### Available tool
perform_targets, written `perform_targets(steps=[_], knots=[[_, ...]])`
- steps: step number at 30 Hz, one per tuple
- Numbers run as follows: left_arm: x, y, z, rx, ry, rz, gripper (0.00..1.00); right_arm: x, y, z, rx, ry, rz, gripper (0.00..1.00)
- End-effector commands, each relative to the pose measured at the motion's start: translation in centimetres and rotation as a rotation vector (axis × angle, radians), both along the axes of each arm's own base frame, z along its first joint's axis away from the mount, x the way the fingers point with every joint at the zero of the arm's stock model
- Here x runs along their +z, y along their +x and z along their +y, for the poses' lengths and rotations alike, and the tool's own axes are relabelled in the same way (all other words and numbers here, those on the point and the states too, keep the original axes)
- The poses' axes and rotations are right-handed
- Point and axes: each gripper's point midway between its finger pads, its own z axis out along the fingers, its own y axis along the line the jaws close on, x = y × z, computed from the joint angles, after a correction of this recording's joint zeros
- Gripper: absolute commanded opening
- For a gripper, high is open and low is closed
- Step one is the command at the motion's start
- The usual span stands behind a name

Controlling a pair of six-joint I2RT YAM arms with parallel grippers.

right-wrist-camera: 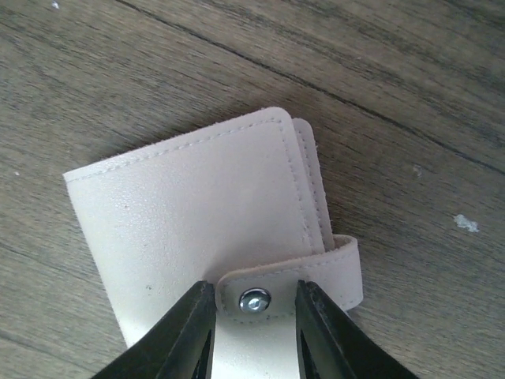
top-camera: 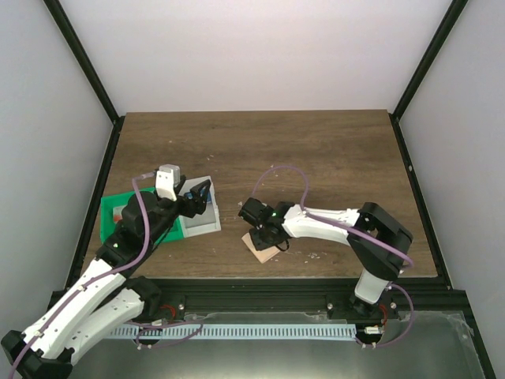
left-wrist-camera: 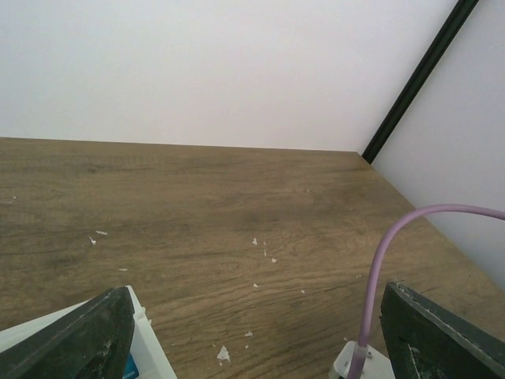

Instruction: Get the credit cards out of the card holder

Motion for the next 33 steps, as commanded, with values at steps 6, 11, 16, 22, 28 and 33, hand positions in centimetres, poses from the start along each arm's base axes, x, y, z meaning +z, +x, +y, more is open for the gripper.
perform_targets(steps=[6, 11, 16, 22, 28, 33], knots=[[0.0, 0.0, 0.0, 0.0, -0.018, -0.008, 0.87, 0.1, 0.2, 0.4, 0.005, -0.043, -0.038, 0.3], [-0.1, 0.1, -0.1, 0.0, -0.015, -0.006, 0.87, 0.2, 0.5, 0.4, -0.003, -0.077, -0.065, 0.33], [0.0, 0.0, 0.0, 0.003, -0.018, -0.009, 0.87, 0.2, 0.3, 0.5, 0.009, -0.084, -0.073, 0.38], [0.1, 0.0, 0.0, 0.004, -0.024, -0.014, 0.87, 0.1, 0.5, 0.3, 0.0, -0.106, -0.087, 0.3], [0.0, 0.2, -0.1, 0.002, -0.017, -0.011, 0.87, 1.2, 0.9, 0.5, -0.018, -0.077, -0.12, 0.17], [-0.2, 0.2, -0.2, 0.001, -0.035, 0.001, 0.87, 1.3, 0.9, 0.9, -0.008, -0.042, -0.126, 0.11]])
